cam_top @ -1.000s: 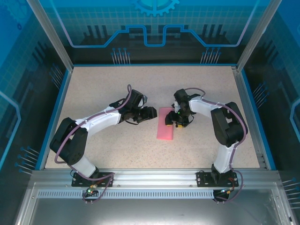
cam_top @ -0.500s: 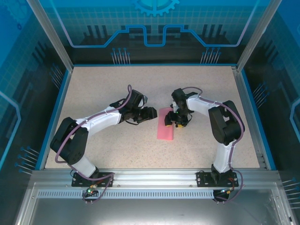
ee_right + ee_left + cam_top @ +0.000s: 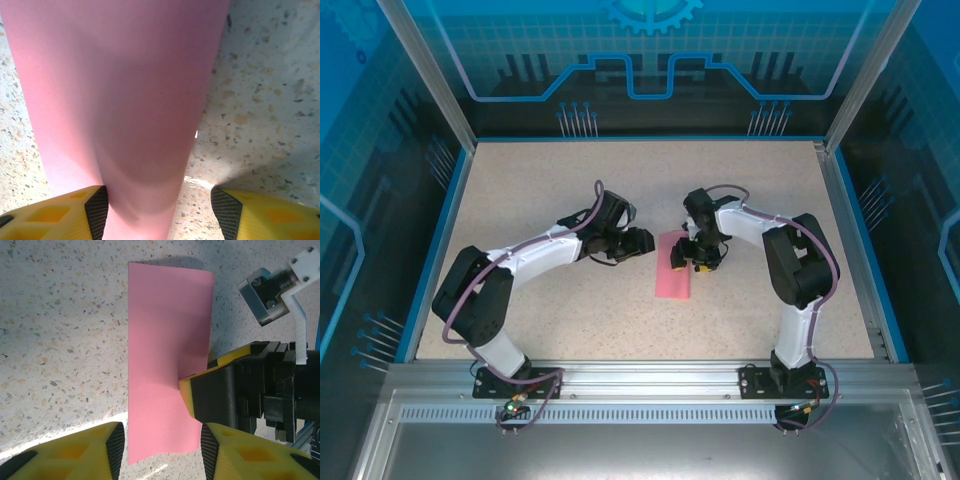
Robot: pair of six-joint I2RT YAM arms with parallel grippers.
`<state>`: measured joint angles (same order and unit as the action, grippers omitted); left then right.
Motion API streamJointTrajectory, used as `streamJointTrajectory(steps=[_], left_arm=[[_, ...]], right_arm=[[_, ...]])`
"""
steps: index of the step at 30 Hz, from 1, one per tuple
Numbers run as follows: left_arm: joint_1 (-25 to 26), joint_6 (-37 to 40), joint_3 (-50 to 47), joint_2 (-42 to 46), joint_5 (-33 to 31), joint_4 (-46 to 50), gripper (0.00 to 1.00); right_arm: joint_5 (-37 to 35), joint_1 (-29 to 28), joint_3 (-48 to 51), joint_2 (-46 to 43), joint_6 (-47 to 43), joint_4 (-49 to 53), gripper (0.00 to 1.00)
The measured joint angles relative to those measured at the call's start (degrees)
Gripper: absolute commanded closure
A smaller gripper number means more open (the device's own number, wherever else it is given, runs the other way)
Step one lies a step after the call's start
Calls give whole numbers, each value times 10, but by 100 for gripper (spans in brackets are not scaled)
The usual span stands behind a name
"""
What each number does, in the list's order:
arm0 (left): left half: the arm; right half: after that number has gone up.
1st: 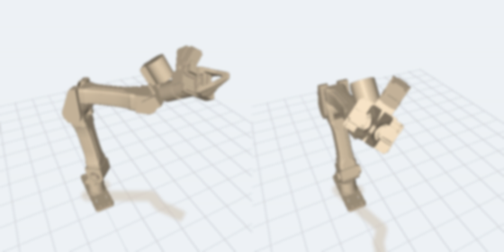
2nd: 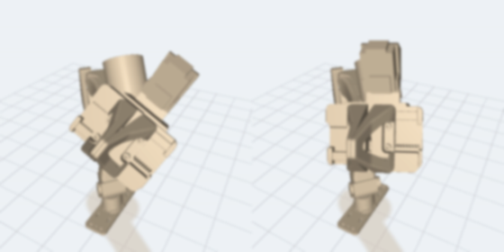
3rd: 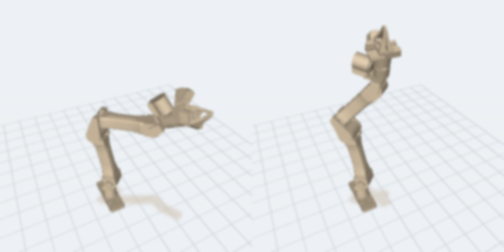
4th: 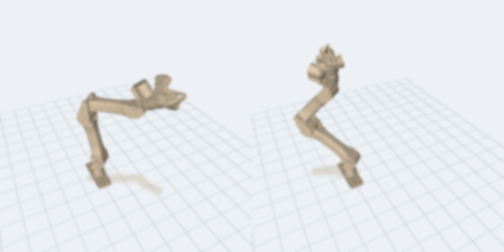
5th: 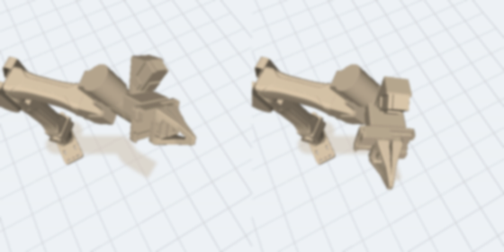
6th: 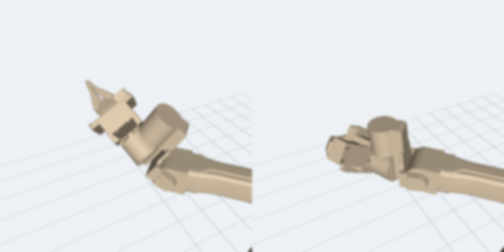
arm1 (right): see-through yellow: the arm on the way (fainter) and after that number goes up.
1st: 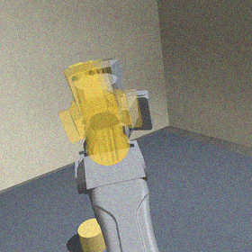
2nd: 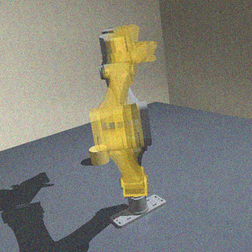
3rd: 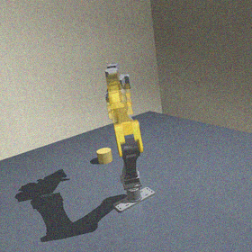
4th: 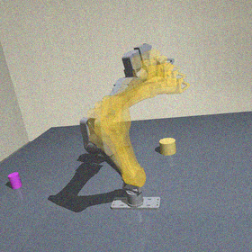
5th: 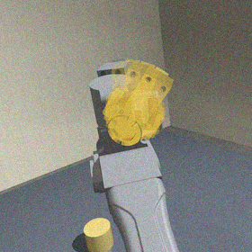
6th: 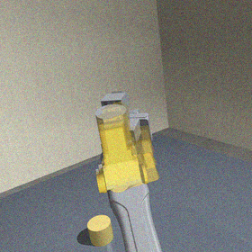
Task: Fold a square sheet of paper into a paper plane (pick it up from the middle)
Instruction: Fold the square sheet of paper in half at the center of the table, then hold the square sheet of paper at the center of the table.
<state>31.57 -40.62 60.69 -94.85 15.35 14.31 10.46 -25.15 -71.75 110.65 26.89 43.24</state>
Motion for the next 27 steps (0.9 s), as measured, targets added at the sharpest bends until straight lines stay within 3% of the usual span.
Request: streamJointTrajectory(steps=[6, 15, 21, 27], left_arm=[[0, -17, 0, -17, 7, -6, 67], [9, -54, 14, -73, 29, -49, 93], [19, -74, 40, -119, 40, -67, 100], [24, -76, 67, -159, 42, -70, 100]], right_arm=[[0, 0, 0, 0, 0, 0, 36], [-2, 0, 0, 2, 1, 0, 36], [-2, 0, 0, 3, 3, 0, 36], [-2, 0, 0, 3, 3, 0, 36]])
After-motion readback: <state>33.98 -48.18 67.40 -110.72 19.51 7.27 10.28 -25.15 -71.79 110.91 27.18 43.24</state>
